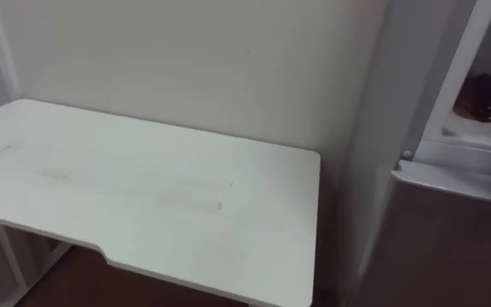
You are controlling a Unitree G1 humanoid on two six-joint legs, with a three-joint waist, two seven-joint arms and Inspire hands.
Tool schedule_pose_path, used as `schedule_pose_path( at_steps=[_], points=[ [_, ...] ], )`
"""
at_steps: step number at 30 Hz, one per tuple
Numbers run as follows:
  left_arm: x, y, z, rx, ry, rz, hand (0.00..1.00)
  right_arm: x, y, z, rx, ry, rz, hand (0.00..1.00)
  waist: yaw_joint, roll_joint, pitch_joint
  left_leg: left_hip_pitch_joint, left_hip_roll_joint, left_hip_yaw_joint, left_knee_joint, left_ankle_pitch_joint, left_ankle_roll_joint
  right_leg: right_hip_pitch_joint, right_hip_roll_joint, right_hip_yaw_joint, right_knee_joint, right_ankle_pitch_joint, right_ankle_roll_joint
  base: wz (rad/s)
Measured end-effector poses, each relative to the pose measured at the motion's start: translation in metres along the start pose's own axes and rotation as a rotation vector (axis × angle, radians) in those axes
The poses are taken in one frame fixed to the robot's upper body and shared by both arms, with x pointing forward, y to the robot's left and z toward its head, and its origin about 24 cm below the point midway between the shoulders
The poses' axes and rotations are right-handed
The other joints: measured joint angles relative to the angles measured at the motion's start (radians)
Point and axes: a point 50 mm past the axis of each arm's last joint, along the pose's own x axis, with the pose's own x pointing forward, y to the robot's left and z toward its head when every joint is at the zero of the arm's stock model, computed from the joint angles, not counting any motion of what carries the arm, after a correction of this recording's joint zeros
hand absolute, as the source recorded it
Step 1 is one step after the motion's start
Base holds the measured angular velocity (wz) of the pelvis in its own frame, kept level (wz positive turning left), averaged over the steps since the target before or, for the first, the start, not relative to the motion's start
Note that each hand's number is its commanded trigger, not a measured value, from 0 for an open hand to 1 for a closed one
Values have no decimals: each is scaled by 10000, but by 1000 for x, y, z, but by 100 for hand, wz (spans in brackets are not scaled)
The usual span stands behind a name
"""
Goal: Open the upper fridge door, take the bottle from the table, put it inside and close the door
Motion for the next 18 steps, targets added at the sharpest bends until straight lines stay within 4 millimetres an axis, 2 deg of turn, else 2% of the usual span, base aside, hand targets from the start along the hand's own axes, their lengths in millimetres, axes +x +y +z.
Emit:
schedule_pose_path(
  at_steps=[2, 5, 9, 14, 18],
  points=[
    [-1, -3, -1, -41, 40, -71, 0, -4, 1, 0, -28, -82, 112, 0, 28, -60, 12, 135, 11, 125, -103, 2, -1, 29, 3, 104, -5, 0, 1, -16],
    [-1, -9, -3, -125, 183, -220, 0, -8, 7, 7, -189, -488, 438, 0, -114, -141, 0, 173, -2, 178, -193, 4, 2, 31, -16, 132, -4, -10, 19, -5],
    [-2, -13, -11, -126, 528, -373, 0, -11, 13, 14, -70, -806, 705, 0, -150, -216, 51, 458, -10, 251, -349, -2, 3, 215, -21, 226, -35, -30, 51, -3],
    [-2, -15, -13, -120, 628, -520, 0, -17, 24, 27, 213, -1320, 1283, 0, -252, -160, 89, 509, -10, 277, -376, -8, 4, 298, -4, 245, -155, -28, 54, -1],
    [-1, -15, -11, -125, 595, -478, 0, -25, 34, 24, 508, -1296, 1850, 0, -269, -136, 87, 633, 21, 384, -401, -46, -9, 352, 26, 374, -162, -28, 54, -7]
  ],
)
